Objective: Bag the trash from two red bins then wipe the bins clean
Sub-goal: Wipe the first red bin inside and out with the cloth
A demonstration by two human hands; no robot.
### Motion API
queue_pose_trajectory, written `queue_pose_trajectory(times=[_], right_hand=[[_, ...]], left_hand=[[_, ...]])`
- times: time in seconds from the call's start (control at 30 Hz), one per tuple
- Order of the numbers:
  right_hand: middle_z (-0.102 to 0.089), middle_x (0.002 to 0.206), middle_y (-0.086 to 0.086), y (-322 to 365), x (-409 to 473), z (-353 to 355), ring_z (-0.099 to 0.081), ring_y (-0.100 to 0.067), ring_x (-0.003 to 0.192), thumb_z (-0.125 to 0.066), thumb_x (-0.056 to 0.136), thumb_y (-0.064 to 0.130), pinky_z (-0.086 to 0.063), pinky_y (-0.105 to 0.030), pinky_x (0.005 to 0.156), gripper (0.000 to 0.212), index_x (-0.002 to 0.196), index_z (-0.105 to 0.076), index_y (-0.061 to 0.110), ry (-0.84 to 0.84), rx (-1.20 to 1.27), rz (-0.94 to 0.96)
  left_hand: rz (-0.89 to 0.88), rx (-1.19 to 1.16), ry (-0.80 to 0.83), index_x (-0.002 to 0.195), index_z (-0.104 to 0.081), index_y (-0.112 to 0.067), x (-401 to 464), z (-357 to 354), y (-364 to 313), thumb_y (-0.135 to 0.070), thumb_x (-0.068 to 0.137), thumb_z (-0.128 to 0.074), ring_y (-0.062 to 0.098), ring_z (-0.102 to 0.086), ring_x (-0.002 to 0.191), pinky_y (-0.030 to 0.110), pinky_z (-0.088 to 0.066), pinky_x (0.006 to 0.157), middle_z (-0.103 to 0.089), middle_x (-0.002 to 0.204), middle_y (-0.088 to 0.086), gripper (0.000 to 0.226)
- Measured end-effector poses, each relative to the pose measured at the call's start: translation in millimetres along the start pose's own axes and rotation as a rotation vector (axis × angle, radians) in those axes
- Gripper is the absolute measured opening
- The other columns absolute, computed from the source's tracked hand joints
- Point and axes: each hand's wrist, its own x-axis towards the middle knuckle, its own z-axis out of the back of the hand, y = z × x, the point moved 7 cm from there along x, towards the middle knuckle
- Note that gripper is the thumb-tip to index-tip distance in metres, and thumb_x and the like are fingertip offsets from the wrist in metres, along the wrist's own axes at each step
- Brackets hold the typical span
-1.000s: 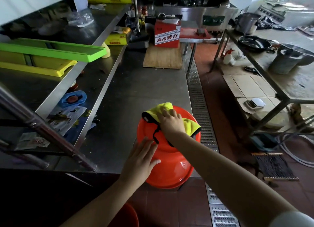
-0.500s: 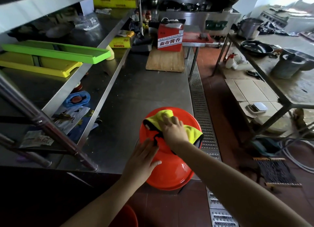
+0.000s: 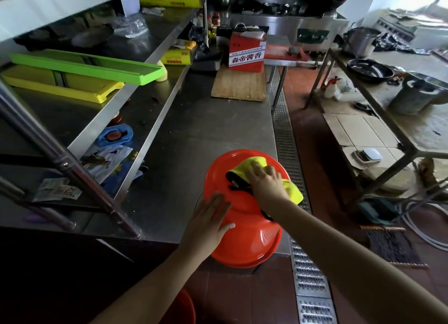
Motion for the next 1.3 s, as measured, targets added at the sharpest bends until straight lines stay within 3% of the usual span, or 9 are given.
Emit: queue_pose_trajectory(times=[0.13,0.23,0.4,0.63,0.8,0.93,1.0,1.1,1.3], right_hand=[[-0.022,0.162,-0.011,-23,-5,1,-0.029,-0.040,0.137,-0.041,0.101,0.011,-0.030,-0.050,0.112,0.050,0.150,-0.033,0.020,0.036,-0.049,-0.131],[-0.016,0.163,-0.016,13,-18,-4,-0.029,-0.041,0.136,-0.053,0.098,0.017,-0.032,-0.052,0.109,0.064,0.154,-0.023,0.024,0.035,-0.043,-0.023],[-0.013,0.164,-0.006,37,-40,-9,-0.026,-0.040,0.137,-0.049,0.100,0.032,-0.033,-0.051,0.105,0.062,0.153,-0.021,0.050,0.009,-0.031,0.206],[-0.019,0.162,-0.005,-29,-30,6,-0.032,-0.041,0.133,-0.035,0.104,0.026,-0.032,-0.049,0.109,0.048,0.149,-0.036,0.045,0.047,-0.020,-0.183],[-0.021,0.163,-0.005,52,-54,-9,-0.032,-0.042,0.132,-0.056,0.096,0.036,-0.035,-0.051,0.103,0.062,0.151,-0.030,0.042,0.035,-0.006,0.138],[-0.023,0.162,0.005,-22,-47,2,-0.033,-0.035,0.132,-0.028,0.100,0.043,-0.031,-0.046,0.106,0.047,0.144,-0.044,0.050,0.060,0.032,0.001],[-0.023,0.161,0.006,-55,-48,5,-0.033,-0.034,0.130,-0.032,0.103,0.045,-0.031,-0.044,0.106,0.042,0.142,-0.047,0.048,0.094,-0.010,-0.093],[-0.023,0.162,0.005,-42,-58,4,-0.032,-0.035,0.132,-0.035,0.101,0.057,-0.031,-0.045,0.107,0.045,0.145,-0.039,0.053,0.105,-0.005,-0.003],[-0.024,0.161,0.002,17,-69,-10,-0.030,-0.039,0.131,-0.043,0.101,0.020,-0.038,-0.052,0.104,0.059,0.151,-0.032,0.049,0.065,0.027,0.234]], left_hand=[[0.001,-0.020,0.013,0.137,-0.050,-0.016,2,-1,-2,-0.054,0.091,-0.056,0.026,-0.037,0.140,0.053,-0.046,0.102,-0.047,0.145,0.009,0.059],[0.010,-0.049,-0.013,0.139,-0.047,-0.016,0,0,-3,-0.053,0.091,-0.055,0.024,-0.035,0.140,0.052,-0.048,0.099,-0.044,0.147,0.008,0.061],[0.094,-0.171,-0.022,0.141,-0.042,-0.017,-3,-1,5,-0.063,0.092,-0.048,0.018,-0.041,0.135,0.041,-0.046,0.103,-0.037,0.150,0.001,0.067],[0.048,-0.094,-0.036,0.129,-0.051,-0.015,2,-6,4,-0.061,0.091,-0.048,0.019,-0.036,0.137,0.040,-0.042,0.106,-0.041,0.142,0.003,0.060],[0.037,-0.129,-0.059,0.130,-0.052,-0.018,1,-3,6,-0.064,0.093,-0.044,0.021,-0.046,0.126,0.037,-0.045,0.103,-0.044,0.137,0.002,0.060],[0.013,-0.019,-0.020,0.126,-0.053,-0.017,2,-6,9,-0.064,0.092,-0.046,0.020,-0.038,0.135,0.044,-0.039,0.107,-0.043,0.138,0.002,0.059],[0.016,-0.022,0.000,0.131,-0.050,-0.018,3,-7,7,-0.064,0.090,-0.047,0.019,-0.035,0.138,0.045,-0.036,0.109,-0.042,0.140,0.001,0.061],[0.022,-0.039,-0.013,0.130,-0.051,-0.017,6,-6,5,-0.064,0.090,-0.045,0.019,-0.037,0.136,0.043,-0.041,0.106,-0.043,0.138,0.001,0.062],[0.011,-0.095,-0.070,0.124,-0.060,-0.013,6,-3,4,-0.061,0.089,-0.051,0.023,-0.044,0.130,0.045,-0.045,0.103,-0.048,0.134,0.005,0.060]])
